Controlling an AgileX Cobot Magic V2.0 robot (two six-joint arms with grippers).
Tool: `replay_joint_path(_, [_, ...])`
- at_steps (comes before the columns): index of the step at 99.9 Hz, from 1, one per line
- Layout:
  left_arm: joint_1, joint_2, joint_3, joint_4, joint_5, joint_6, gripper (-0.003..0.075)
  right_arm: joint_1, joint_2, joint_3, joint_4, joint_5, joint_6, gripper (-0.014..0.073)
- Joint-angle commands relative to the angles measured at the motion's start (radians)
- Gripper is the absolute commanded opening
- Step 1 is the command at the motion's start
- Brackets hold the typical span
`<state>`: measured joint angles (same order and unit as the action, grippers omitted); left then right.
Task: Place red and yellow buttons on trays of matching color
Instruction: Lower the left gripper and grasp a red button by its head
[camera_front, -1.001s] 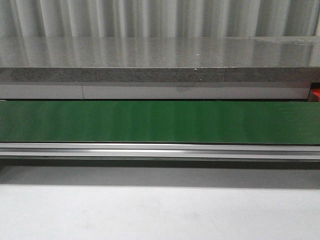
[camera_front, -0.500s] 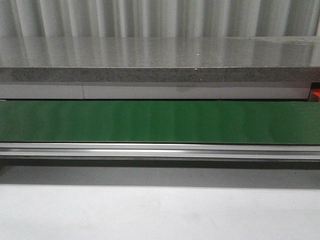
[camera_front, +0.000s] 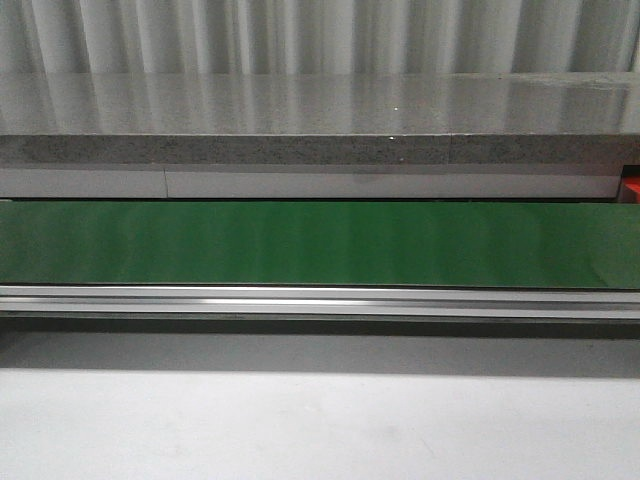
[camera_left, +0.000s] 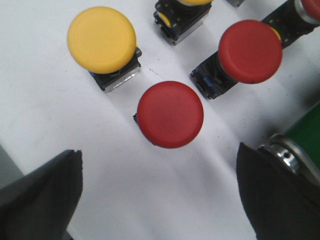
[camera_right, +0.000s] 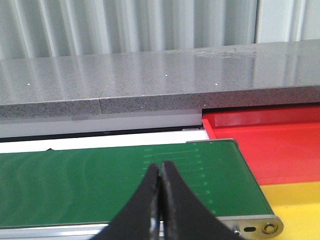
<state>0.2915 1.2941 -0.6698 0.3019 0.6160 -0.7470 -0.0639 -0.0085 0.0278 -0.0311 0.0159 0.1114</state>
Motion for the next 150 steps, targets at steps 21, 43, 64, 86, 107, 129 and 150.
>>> replay_joint_path(21, [0.006, 0.062, -0.026, 0.013, -0.111, 0.0, 0.0605, 0.0, -0.018, -0.02, -0.01, -0.088, -0.002, -0.0068])
replay_joint_path(43, [0.008, 0.103, -0.026, 0.046, -0.15, 0.0, 0.0605, 0.0, -0.018, -0.02, -0.01, -0.088, -0.002, -0.0068])
replay_joint_path(64, [0.008, 0.103, -0.026, 0.104, -0.161, 0.0, 0.0601, 0.0, -0.018, -0.02, -0.01, -0.088, -0.002, -0.0068])
replay_joint_path(86, [0.008, 0.103, -0.026, 0.146, -0.169, 0.0, 0.0526, 0.0, -0.018, -0.02, -0.01, -0.088, -0.002, -0.0068])
replay_joint_path(107, [0.008, 0.103, -0.026, 0.155, -0.167, 0.0, 0.0437, 0.0, -0.018, -0.02, -0.01, -0.088, -0.002, -0.0068])
replay_joint_path(129, [0.008, 0.103, -0.026, 0.167, -0.159, 0.0, 0.0218, 0.0, -0.018, -0.02, -0.01, -0.088, -0.002, -0.0068])
replay_joint_path(150, [0.002, 0.044, -0.026, 0.167, -0.121, 0.02, -0.002, 0.0, -0.018, -0.02, -0.01, -0.088, -0.002, -0.0068])
